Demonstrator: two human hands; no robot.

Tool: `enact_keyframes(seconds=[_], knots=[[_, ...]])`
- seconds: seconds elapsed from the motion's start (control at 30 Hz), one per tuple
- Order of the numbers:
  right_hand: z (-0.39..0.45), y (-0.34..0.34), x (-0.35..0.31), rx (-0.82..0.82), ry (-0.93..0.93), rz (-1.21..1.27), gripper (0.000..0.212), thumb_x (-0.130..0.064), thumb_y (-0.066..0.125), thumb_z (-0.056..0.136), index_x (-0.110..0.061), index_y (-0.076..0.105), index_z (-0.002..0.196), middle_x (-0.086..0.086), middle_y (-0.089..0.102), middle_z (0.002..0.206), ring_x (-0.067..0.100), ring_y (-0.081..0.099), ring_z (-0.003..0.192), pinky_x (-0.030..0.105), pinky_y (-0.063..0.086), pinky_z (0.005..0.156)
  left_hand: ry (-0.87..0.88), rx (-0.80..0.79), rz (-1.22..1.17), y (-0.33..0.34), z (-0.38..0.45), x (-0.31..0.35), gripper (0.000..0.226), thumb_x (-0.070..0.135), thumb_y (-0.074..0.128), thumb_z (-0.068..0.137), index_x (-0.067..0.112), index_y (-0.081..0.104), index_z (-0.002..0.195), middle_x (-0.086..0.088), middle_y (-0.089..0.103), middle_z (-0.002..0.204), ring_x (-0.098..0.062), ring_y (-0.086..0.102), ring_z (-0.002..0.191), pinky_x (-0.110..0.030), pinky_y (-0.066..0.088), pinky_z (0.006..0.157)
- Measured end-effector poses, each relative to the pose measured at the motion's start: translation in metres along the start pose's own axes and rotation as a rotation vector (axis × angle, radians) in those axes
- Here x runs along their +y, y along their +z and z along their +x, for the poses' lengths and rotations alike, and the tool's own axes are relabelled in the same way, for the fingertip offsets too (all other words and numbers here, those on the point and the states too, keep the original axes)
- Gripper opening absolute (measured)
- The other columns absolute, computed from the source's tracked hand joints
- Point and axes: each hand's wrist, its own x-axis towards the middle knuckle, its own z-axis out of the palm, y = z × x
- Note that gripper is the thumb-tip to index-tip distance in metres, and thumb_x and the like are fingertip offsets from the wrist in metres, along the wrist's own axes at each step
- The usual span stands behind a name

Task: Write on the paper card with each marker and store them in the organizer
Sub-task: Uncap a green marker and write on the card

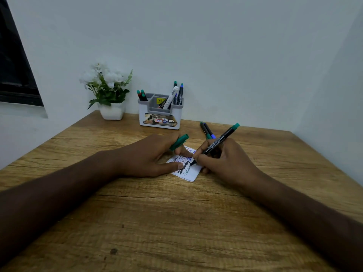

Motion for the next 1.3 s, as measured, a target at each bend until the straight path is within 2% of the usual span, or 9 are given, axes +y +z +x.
enact_keyframes(seconds=[0.13, 0.27, 0.37, 0.5, 0.67, 0.83, 0.93, 1.1, 1.3], knots=[[0.000, 0.000, 0.000, 0.009, 0.009, 0.004, 0.005, -0.020, 0.076, 0.092, -0.020, 0.078, 0.087, 0.007, 0.081, 0.081, 0.024, 0.077, 0.076, 0.048, 0.066, 0.082, 0.006, -0.001, -0.009, -0.001, 0.000, 0.003, 0.024, 0.048, 0.068, 0.099, 0.045, 0.044, 0.103, 0.018, 0.063, 0.107, -0.005, 0.061, 0.097, -0.029, 0.051, 0.079], [0.000, -0.001, 0.001, 0.003, 0.022, 0.013, 0.006, -0.019, 0.076, 0.092, -0.021, 0.079, 0.087, 0.004, 0.082, 0.082, 0.021, 0.078, 0.073, 0.046, 0.067, 0.083, 0.023, 0.010, -0.028, -0.002, 0.000, 0.004, 0.024, 0.047, 0.069, 0.099, 0.043, 0.045, 0.104, 0.020, 0.062, 0.105, -0.003, 0.061, 0.097, -0.020, 0.046, 0.076], [0.000, -0.002, 0.002, 0.007, 0.022, 0.003, 0.006, -0.020, 0.076, 0.093, -0.022, 0.079, 0.088, 0.004, 0.082, 0.082, 0.020, 0.078, 0.073, 0.045, 0.067, 0.081, 0.018, 0.005, -0.008, -0.002, 0.001, 0.004, 0.025, 0.049, 0.068, 0.099, 0.045, 0.044, 0.104, 0.018, 0.063, 0.106, -0.005, 0.062, 0.096, -0.028, 0.050, 0.077], [0.001, -0.002, 0.003, -0.003, 0.034, 0.029, 0.005, -0.020, 0.075, 0.093, -0.019, 0.079, 0.090, 0.005, 0.082, 0.082, 0.020, 0.078, 0.073, 0.044, 0.066, 0.082, 0.032, 0.011, -0.020, -0.002, 0.000, 0.004, 0.023, 0.042, 0.070, 0.100, 0.036, 0.049, 0.106, 0.020, 0.062, 0.103, 0.002, 0.060, 0.098, -0.007, 0.040, 0.075], [0.000, -0.003, 0.002, -0.003, 0.036, 0.029, 0.006, -0.018, 0.075, 0.091, -0.015, 0.078, 0.087, 0.004, 0.080, 0.075, 0.017, 0.076, 0.066, 0.038, 0.065, 0.077, 0.022, 0.002, 0.010, -0.002, 0.000, 0.003, 0.023, 0.045, 0.068, 0.100, 0.043, 0.045, 0.104, 0.024, 0.059, 0.100, 0.001, 0.059, 0.093, -0.013, 0.041, 0.071], [0.002, -0.007, 0.003, 0.070, 0.032, 0.552, 0.005, 0.000, 0.072, 0.094, -0.002, 0.076, 0.095, 0.014, 0.076, 0.078, 0.024, 0.074, 0.076, 0.040, 0.065, 0.078, -0.011, -0.003, 0.020, 0.000, 0.000, 0.004, 0.019, 0.052, 0.055, 0.106, 0.032, 0.052, 0.105, 0.017, 0.059, 0.089, -0.006, 0.057, 0.082, -0.020, 0.040, 0.064], [0.003, -0.008, 0.002, 0.092, -0.007, 0.775, 0.015, 0.008, 0.064, 0.096, -0.002, 0.074, 0.092, 0.016, 0.078, 0.086, 0.025, 0.076, 0.080, 0.034, 0.066, 0.078, -0.033, 0.005, 0.004, 0.000, 0.000, 0.007, 0.025, 0.050, 0.036, 0.112, 0.032, 0.053, 0.109, 0.013, 0.060, 0.089, -0.009, 0.057, 0.082, -0.033, 0.046, 0.071], [0.000, -0.006, -0.001, 0.083, -0.023, 0.828, 0.024, 0.006, 0.052, 0.102, 0.002, 0.074, 0.093, 0.017, 0.079, 0.092, 0.026, 0.078, 0.084, 0.034, 0.067, 0.078, -0.030, 0.015, 0.023, 0.001, 0.000, 0.009, 0.019, 0.043, 0.033, 0.114, 0.044, 0.045, 0.099, 0.022, 0.058, 0.089, -0.004, 0.056, 0.084, -0.019, 0.036, 0.070], [0.002, -0.004, 0.002, 0.098, -0.052, 0.757, 0.011, 0.002, 0.062, 0.101, 0.001, 0.072, 0.096, 0.018, 0.079, 0.089, 0.026, 0.078, 0.079, 0.033, 0.066, 0.073, -0.032, 0.002, 0.040, 0.000, 0.000, 0.011, 0.023, 0.047, 0.030, 0.112, 0.037, 0.047, 0.099, 0.016, 0.057, 0.086, -0.008, 0.055, 0.082, -0.027, 0.042, 0.071]])
